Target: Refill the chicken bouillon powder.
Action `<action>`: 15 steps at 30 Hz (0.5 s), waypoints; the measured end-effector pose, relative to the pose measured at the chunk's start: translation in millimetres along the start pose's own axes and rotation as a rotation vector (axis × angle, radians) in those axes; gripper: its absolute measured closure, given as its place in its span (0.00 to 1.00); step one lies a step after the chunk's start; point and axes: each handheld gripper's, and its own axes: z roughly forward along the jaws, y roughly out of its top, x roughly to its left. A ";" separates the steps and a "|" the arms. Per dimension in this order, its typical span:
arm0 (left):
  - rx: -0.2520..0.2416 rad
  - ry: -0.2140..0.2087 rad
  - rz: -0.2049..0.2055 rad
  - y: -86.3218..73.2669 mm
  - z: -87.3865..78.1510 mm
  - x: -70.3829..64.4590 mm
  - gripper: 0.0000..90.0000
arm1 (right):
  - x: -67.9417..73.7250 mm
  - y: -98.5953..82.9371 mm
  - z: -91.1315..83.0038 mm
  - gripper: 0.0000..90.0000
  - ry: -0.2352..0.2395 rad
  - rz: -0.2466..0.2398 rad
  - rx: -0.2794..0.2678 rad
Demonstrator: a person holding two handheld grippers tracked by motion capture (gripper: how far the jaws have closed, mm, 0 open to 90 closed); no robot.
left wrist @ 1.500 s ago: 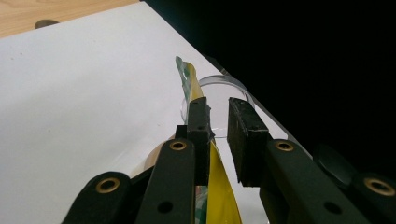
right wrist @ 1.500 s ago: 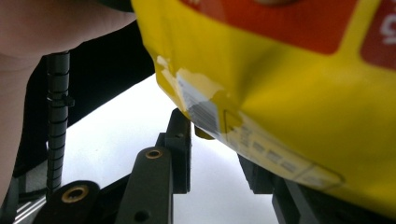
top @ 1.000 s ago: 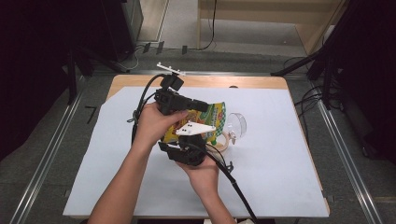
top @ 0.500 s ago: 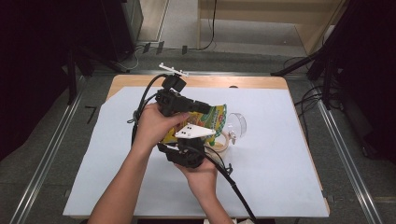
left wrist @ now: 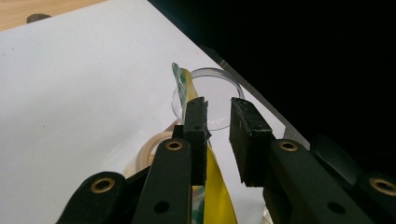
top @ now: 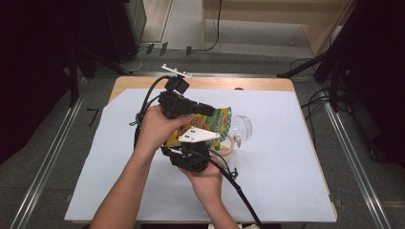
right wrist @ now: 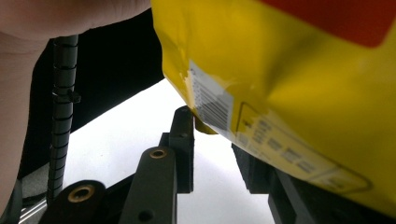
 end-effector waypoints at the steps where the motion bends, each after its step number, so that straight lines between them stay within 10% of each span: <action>1: 0.000 0.000 0.000 0.0 0.2 -0.1 0.86 | -0.3 0.1 -0.2 0.79 0.000 -0.001 0.001; 15: 0.001 -0.005 -0.001 0.0 0.7 0.9 0.86 | -0.6 -0.5 -0.5 0.79 -0.007 -0.011 0.001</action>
